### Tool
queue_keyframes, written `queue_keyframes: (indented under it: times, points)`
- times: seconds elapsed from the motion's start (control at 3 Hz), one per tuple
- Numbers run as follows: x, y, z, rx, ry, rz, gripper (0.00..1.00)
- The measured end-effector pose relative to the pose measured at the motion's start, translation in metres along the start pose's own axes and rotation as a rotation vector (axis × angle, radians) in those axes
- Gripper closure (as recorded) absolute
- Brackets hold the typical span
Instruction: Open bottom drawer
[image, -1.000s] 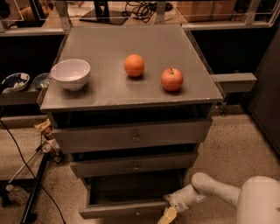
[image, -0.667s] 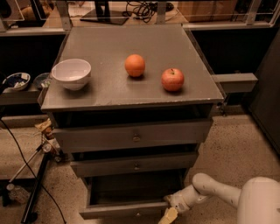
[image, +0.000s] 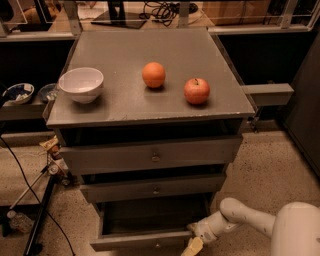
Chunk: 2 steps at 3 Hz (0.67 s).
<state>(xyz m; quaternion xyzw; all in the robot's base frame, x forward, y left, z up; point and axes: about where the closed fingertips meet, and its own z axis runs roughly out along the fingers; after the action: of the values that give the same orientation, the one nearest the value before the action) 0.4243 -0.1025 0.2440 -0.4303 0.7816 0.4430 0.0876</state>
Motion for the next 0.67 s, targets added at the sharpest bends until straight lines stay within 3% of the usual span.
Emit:
queue_keyframes:
  times: [0.67]
  points:
    - [0.0010, -0.0001, -0.0001, -0.010, 0.002, 0.005, 0.00]
